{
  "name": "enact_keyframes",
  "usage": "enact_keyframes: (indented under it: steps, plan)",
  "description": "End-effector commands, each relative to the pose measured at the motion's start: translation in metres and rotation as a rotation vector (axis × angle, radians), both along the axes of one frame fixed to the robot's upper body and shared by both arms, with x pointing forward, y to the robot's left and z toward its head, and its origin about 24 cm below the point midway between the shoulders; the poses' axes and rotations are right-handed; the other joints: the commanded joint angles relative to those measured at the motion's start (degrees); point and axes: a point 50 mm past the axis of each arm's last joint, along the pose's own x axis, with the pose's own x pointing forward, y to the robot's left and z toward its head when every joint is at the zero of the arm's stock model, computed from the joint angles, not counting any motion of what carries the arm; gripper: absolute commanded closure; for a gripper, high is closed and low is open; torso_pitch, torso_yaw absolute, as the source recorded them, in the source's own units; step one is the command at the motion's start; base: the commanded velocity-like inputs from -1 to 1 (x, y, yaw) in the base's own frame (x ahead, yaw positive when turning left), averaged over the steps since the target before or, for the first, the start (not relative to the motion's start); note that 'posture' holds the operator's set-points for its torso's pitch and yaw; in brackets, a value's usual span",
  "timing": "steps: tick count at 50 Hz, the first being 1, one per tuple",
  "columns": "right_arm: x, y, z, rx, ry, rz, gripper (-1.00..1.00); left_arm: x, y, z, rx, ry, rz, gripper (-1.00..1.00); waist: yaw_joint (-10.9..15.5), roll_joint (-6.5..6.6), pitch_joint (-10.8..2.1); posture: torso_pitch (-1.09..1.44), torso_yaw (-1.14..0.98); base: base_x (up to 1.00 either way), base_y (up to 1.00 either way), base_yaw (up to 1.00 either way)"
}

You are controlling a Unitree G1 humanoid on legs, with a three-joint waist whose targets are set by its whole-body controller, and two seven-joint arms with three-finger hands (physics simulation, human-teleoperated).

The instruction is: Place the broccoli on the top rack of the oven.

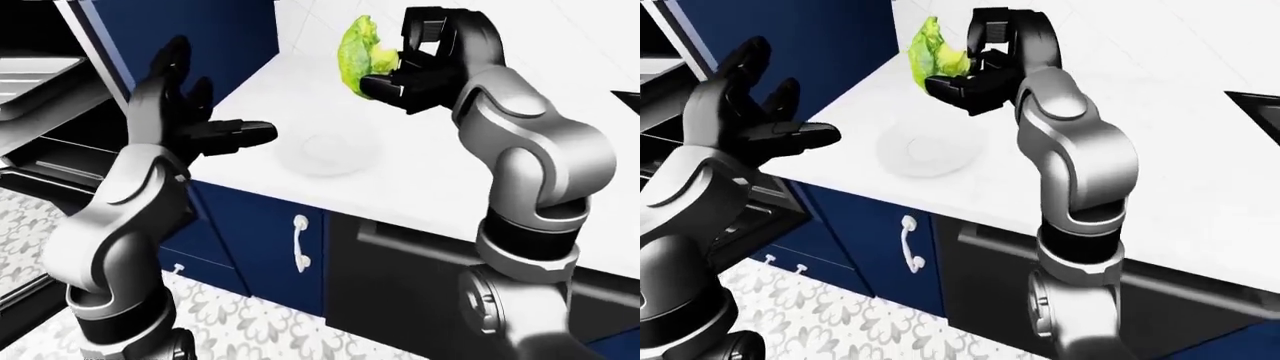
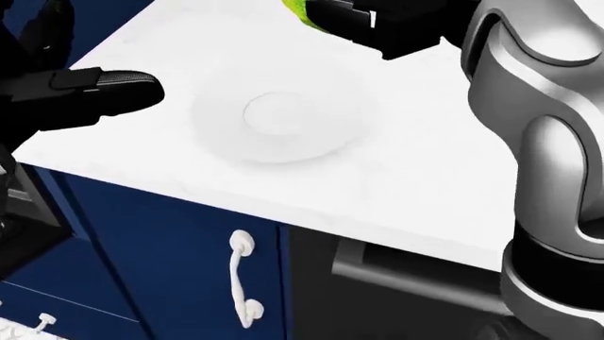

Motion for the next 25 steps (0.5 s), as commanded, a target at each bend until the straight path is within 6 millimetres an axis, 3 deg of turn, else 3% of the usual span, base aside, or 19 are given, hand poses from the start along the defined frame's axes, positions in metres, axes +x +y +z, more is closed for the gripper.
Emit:
enact_keyframes:
  steps: [1, 2, 3, 4, 6, 8, 12, 16, 17, 18, 20, 25]
  plan:
    - [-0.0048, -0.0017, 0.0135, 0.009, -0.069, -0.006, 1.00, -0.0039, -0.0023, 0.0126, -0.001, -0.064, -0.009, -1.00, 0.0, -0.26, -1.28, 0.00, 0.00, 0.00, 0.00, 0.00]
    - [-0.0046, -0.0016, 0.0125, 0.010, -0.067, -0.005, 1.00, -0.0037, -0.0021, 0.0122, -0.001, -0.064, -0.009, -1.00, 0.3, -2.17, -1.43, 0.00, 0.00, 0.00, 0.00, 0.00]
    - [-0.0043, -0.0019, 0.0112, 0.012, -0.065, -0.007, 1.00, -0.0035, -0.0021, 0.0118, 0.000, -0.062, -0.008, -1.00, 0.5, -3.18, -1.15, 0.00, 0.00, -0.02, 0.00, 0.00]
    - [-0.0043, -0.0016, 0.0107, 0.012, -0.065, -0.005, 1.00, -0.0033, -0.0021, 0.0118, 0.000, -0.063, -0.009, -1.00, -0.1, -1.55, -1.05, 0.00, 0.00, 0.00, 0.00, 0.00]
    - [-0.0043, -0.0011, 0.0104, 0.015, -0.063, 0.000, 1.00, -0.0028, -0.0022, 0.0112, 0.000, -0.063, -0.009, -1.00, 0.2, -1.79, -2.50, 0.00, 0.00, 0.00, 0.00, 0.00]
    - [-0.0035, -0.0007, 0.0092, 0.018, -0.059, 0.003, 1.00, -0.0025, -0.0025, 0.0108, 0.001, -0.062, -0.010, -1.00, -0.1, -1.34, -3.18, 0.00, 0.00, 0.00, 0.00, 0.00]
    - [-0.0034, -0.0025, 0.0100, 0.037, -0.072, -0.006, 1.00, -0.0023, -0.0023, 0.0107, 0.002, -0.062, -0.009, -1.00, -1.1, 1.63, -3.01, 0.00, 0.00, 0.00, 0.00, 0.00]
    - [-0.0038, -0.0024, 0.0094, 0.043, -0.074, -0.005, 1.00, -0.0024, -0.0022, 0.0108, 0.002, -0.061, -0.010, -1.00, -1.7, 1.85, -3.05, 0.00, 0.00, 0.00, 0.00, 0.01]
    - [-0.0040, -0.0023, 0.0092, 0.040, -0.073, -0.005, 1.00, -0.0024, -0.0023, 0.0107, 0.002, -0.062, -0.010, -1.00, -1.3, 1.93, -4.18, 0.00, 0.00, 0.00, 0.00, 0.26]
    - [-0.0043, -0.0024, 0.0095, 0.043, -0.074, -0.005, 1.00, -0.0026, -0.0023, 0.0108, 0.002, -0.063, -0.010, -1.00, -0.3, 2.28, -3.78, 0.00, 0.00, -0.07, 0.00, 1.00]
    - [-0.0045, -0.0022, 0.0092, 0.041, -0.075, -0.004, 1.00, -0.0025, -0.0019, 0.0106, 0.002, -0.063, -0.009, -1.00, -0.8, 2.25, -3.40, 0.00, 0.00, -0.07, 0.00, 1.00]
    - [-0.0057, -0.0024, 0.0095, 0.036, -0.077, -0.004, 1.00, -0.0035, -0.0023, 0.0118, 0.002, -0.064, -0.009, -1.00, 0.5, 3.57, -3.48, 0.00, 0.00, -0.09, 0.00, 1.00]
